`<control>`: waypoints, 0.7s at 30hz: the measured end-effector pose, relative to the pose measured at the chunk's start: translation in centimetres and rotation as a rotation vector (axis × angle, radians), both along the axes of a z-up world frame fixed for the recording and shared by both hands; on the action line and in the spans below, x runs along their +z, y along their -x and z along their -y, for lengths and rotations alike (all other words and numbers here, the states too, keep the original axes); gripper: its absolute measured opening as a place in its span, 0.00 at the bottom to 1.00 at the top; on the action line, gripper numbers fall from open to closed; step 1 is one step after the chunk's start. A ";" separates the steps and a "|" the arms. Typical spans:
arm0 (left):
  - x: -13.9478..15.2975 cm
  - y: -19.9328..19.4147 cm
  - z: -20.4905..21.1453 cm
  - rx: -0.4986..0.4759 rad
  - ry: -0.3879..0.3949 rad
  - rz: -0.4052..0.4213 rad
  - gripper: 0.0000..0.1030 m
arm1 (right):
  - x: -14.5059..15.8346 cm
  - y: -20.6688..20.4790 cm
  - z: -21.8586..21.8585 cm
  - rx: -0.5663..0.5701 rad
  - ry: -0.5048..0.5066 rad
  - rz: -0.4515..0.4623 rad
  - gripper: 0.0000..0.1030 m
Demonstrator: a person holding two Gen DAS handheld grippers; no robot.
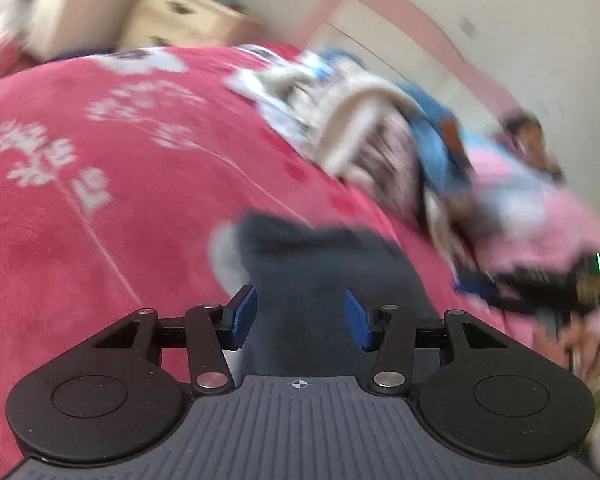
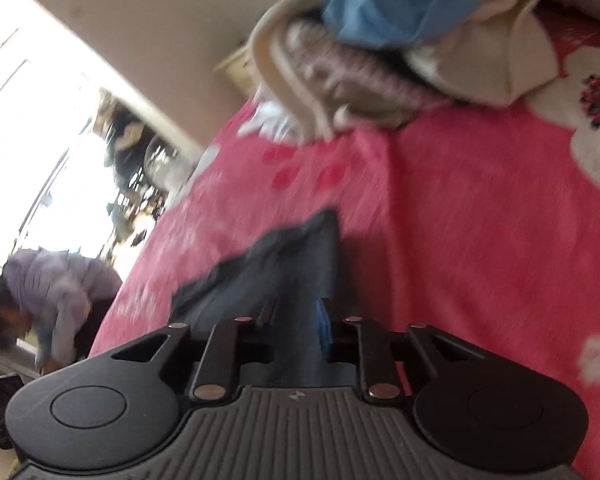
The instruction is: Fold clothes
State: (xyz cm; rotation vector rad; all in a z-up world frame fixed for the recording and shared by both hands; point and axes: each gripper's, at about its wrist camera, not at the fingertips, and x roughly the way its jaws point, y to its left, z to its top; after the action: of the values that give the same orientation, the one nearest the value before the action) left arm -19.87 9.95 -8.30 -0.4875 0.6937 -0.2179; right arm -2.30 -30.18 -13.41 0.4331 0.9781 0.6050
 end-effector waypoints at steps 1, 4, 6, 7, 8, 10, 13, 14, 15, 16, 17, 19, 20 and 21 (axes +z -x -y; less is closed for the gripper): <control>0.1 0.8 1.2 -0.032 -0.022 0.004 0.47 | -0.6 0.3 -0.4 0.005 0.016 -0.007 0.19; -1.3 1.8 3.5 -0.072 -0.087 -0.038 0.46 | -3.2 -0.2 -0.3 -0.063 0.095 -0.091 0.10; -2.5 1.8 3.6 -0.050 -0.103 -0.084 0.43 | -4.1 -0.5 0.9 -0.160 0.097 -0.155 0.06; -3.1 1.7 3.4 -0.033 -0.107 -0.106 0.42 | -3.6 -0.3 1.8 -0.202 0.059 -0.157 0.06; -3.7 1.7 3.2 -0.016 -0.110 -0.128 0.40 | -3.0 0.0 2.6 -0.239 0.027 -0.154 0.07; -3.3 2.3 2.7 0.003 -0.103 -0.118 0.40 | -0.9 1.2 3.3 -0.244 0.039 -0.095 0.07; -2.0 3.7 1.9 0.018 -0.087 -0.074 0.42 | 0.9 3.5 3.1 -0.171 0.054 -0.077 0.07; -1.6 4.1 2.0 0.012 -0.084 -0.065 0.43 | 1.0 4.5 2.9 -0.135 0.063 -0.088 0.07; -1.5 4.5 2.2 -0.002 -0.082 -0.061 0.43 | 0.8 5.4 2.4 -0.102 0.081 -0.105 0.07; -1.7 4.8 2.7 -0.018 -0.089 -0.067 0.43 | 0.2 6.1 1.7 -0.077 0.110 -0.126 0.07; -2.2 4.8 3.2 -0.028 -0.109 -0.084 0.43 | -0.4 6.4 1.2 -0.070 0.144 -0.139 0.07; -3.2 4.8 4.4 -0.049 -0.148 -0.117 0.43 | -2.1 7.0 0.4 -0.080 0.243 -0.146 0.04; -3.4 4.9 4.9 -0.052 -0.168 -0.123 0.43 | -2.4 7.4 0.3 -0.093 0.276 -0.138 0.02; -3.2 5.1 5.1 -0.047 -0.186 -0.117 0.42 | -2.2 7.7 0.4 -0.107 0.261 -0.140 0.02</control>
State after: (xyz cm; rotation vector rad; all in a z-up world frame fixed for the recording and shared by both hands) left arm -25.02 4.82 -11.53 -0.3077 0.8315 -0.1679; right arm -9.99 -30.59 -15.66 0.2959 1.1429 0.3477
